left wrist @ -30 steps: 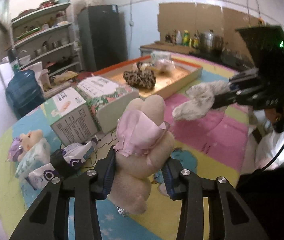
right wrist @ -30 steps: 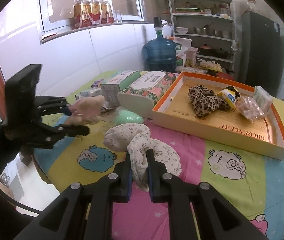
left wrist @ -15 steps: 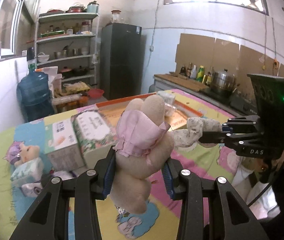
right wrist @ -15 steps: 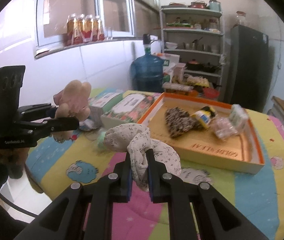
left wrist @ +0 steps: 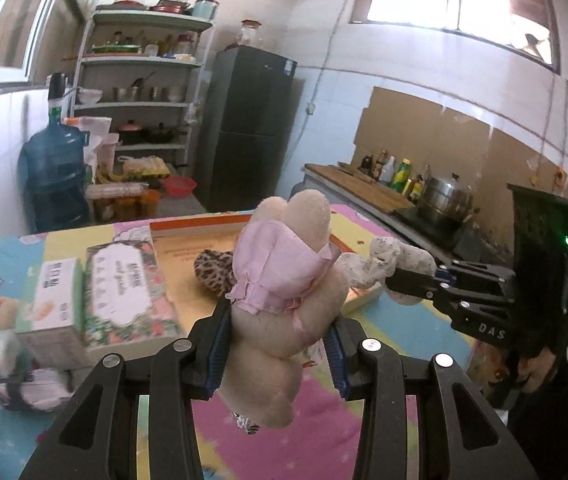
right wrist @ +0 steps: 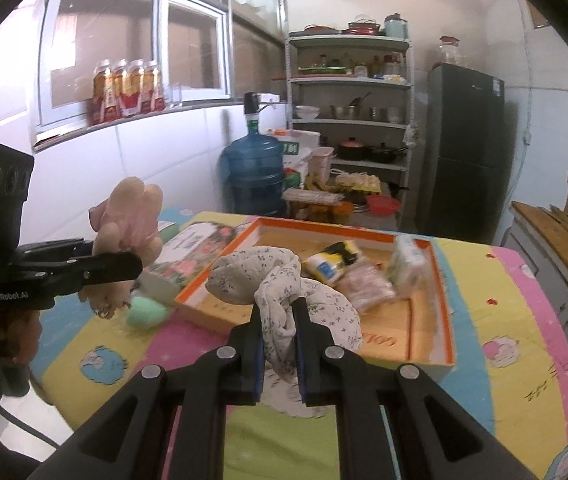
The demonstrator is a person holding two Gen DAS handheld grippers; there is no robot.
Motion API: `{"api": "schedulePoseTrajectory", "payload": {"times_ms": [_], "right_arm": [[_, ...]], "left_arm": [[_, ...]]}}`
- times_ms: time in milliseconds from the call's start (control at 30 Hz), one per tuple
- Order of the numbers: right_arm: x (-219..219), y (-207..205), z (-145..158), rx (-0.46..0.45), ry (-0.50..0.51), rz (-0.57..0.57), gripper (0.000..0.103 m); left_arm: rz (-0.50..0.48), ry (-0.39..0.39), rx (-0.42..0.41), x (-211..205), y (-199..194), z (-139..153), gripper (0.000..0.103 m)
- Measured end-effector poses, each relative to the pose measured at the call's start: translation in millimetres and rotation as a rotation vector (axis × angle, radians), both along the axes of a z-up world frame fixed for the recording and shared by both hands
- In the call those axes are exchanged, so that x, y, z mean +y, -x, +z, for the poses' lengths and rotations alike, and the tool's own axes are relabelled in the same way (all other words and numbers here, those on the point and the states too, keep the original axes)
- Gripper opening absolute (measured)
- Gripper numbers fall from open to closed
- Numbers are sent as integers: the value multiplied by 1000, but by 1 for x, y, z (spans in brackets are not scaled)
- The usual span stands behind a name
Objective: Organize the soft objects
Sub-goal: 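Lift and carry the plush bunny and the floral scarf over the orange box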
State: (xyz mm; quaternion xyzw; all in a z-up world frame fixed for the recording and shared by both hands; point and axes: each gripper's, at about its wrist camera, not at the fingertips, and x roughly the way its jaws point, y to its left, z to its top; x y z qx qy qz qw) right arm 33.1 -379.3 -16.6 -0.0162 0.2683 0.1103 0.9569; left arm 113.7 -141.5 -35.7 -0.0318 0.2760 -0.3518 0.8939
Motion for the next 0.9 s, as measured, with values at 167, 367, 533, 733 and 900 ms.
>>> {"api": "schedulePoseTrajectory", "payload": {"times_ms": [167, 367, 533, 733, 900], "right_arm": [[-28, -9, 0, -10, -13, -31, 13], [-55, -18, -3, -17, -17, -55, 13], [-73, -32, -8, -11, -25, -65, 13], [-86, -47, -18, 9, -35, -69, 13], [-98, -59, -29, 35, -55, -69, 13]], "left_arm": [[37, 21, 36, -30, -16, -2, 43], [41, 8, 48, -61, -32, -3, 43], [30, -6, 85, -89, -46, -11, 43], [11, -43, 116, -118, -60, -23, 43], [8, -80, 144, -134, -72, -35, 43]]}}
